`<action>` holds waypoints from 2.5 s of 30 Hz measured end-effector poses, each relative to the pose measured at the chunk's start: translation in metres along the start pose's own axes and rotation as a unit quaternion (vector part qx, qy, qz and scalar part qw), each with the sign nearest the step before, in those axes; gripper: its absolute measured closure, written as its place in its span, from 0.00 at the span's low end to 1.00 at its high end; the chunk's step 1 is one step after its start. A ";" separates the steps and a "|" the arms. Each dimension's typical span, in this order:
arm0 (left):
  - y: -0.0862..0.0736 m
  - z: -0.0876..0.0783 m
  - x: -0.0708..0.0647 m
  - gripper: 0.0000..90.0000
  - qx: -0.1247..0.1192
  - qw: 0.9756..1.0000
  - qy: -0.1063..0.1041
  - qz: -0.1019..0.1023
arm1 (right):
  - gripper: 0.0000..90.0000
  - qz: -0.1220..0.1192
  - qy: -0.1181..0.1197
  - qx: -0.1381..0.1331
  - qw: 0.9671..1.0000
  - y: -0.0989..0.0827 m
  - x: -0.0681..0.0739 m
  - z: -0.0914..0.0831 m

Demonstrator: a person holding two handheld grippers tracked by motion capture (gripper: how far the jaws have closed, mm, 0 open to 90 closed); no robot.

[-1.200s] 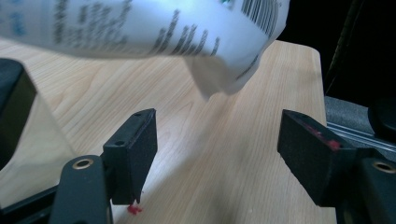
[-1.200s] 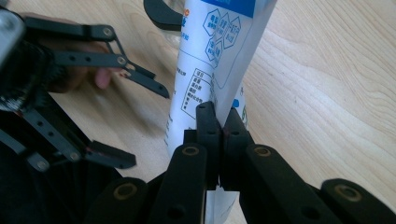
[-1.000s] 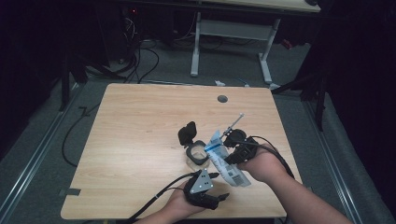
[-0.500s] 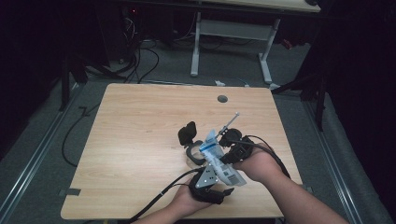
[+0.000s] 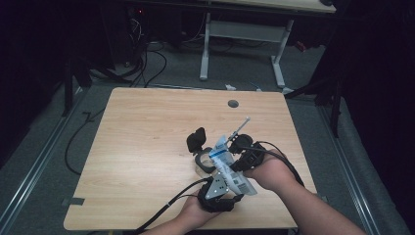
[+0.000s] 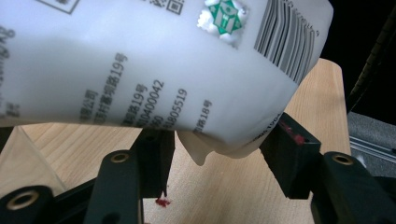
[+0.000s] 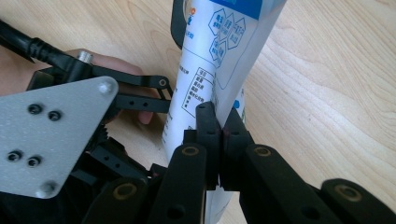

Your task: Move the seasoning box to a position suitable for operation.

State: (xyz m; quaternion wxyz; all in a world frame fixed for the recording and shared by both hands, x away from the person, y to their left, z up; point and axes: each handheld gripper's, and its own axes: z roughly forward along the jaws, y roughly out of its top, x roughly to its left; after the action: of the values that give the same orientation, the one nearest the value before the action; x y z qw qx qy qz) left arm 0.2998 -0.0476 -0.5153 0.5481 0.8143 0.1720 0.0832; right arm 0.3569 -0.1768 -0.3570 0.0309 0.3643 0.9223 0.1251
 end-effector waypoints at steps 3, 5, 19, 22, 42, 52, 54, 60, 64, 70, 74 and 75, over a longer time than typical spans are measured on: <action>0.001 -0.002 -0.002 0.52 -0.005 1.000 0.001 0.000 | 0.99 0.000 -0.001 -0.001 1.000 0.000 0.000 -0.001; 0.001 -0.004 -0.003 0.53 -0.008 1.000 0.005 0.003 | 0.99 0.001 -0.001 -0.002 1.000 -0.001 -0.001 -0.003; 0.004 -0.013 -0.012 0.57 -0.025 0.999 0.019 0.027 | 0.99 -0.009 -0.007 0.004 1.000 0.008 0.002 0.000; 0.004 -0.015 -0.010 0.57 -0.029 0.999 0.023 0.026 | 0.99 -0.011 -0.008 0.002 1.000 0.011 0.003 -0.001; 0.004 -0.023 -0.004 0.58 -0.025 0.999 0.044 0.015 | 0.99 -0.008 -0.005 -0.002 1.000 0.025 0.005 0.003; 0.004 -0.022 -0.006 0.60 -0.022 0.999 0.042 0.011 | 0.97 0.034 -0.003 0.001 0.999 0.024 0.005 0.004; 0.004 -0.022 -0.006 0.60 -0.021 0.999 0.042 0.009 | 0.97 0.035 -0.005 0.001 0.999 0.024 0.005 0.004; 0.005 -0.022 -0.007 0.60 -0.020 0.999 0.043 0.012 | 0.98 0.018 -0.009 0.000 1.000 0.024 0.005 0.005; 0.006 -0.023 -0.007 0.60 -0.022 0.999 0.043 0.016 | 0.98 0.008 -0.004 0.001 1.000 0.025 0.005 0.004; 0.008 -0.023 -0.008 0.60 -0.023 0.999 0.043 0.016 | 0.99 0.005 -0.004 -0.002 1.000 0.027 0.005 0.004; 0.008 -0.024 -0.008 0.60 -0.024 0.999 0.043 0.017 | 0.99 0.003 -0.004 0.001 1.000 0.027 0.005 0.003; 0.009 -0.024 -0.008 0.60 -0.024 0.999 0.043 0.017 | 0.99 0.003 -0.004 0.001 1.000 0.027 0.005 0.003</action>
State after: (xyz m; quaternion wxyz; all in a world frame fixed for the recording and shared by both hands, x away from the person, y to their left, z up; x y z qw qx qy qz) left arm 0.2864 -0.0331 -0.4979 0.5583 0.7994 0.1791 0.1313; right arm 0.3717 -0.1536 -0.3530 0.0339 0.3679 0.9211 0.1230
